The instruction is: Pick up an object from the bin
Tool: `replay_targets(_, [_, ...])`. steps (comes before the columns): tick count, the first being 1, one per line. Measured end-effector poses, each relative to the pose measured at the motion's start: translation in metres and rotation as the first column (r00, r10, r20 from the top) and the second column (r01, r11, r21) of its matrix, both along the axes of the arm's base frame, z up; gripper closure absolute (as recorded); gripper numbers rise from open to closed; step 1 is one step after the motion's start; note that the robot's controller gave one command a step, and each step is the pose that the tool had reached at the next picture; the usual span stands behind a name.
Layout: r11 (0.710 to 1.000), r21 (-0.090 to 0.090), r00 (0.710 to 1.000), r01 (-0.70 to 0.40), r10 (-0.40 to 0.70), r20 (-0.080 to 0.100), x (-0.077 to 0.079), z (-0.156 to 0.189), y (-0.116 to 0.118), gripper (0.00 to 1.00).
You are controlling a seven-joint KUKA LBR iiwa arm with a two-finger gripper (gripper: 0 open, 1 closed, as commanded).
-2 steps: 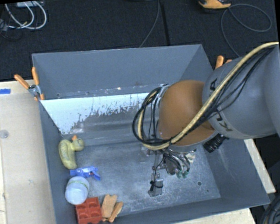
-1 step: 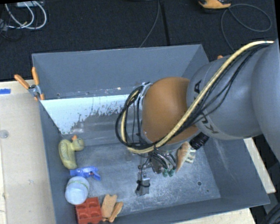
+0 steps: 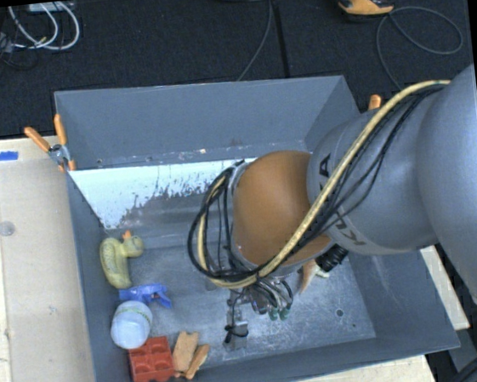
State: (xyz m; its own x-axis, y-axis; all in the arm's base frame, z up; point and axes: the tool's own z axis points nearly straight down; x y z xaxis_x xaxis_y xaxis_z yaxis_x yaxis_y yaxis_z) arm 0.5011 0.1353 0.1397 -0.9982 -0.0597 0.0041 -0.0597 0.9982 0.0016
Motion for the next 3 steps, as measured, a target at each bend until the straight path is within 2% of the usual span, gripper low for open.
replay_targets(1, [1.0,-0.001,1.0,-0.015,0.015,-0.001,-0.01,-0.031,0.02,0.0])
replay_targets(2, [0.981,0.0,0.981,-0.195,0.195,-0.003,-0.015,-0.071,0.102,1.0])
replay_targets(3, [0.981,0.0,0.981,-0.195,0.195,-0.003,-0.015,-0.071,0.102,1.0])
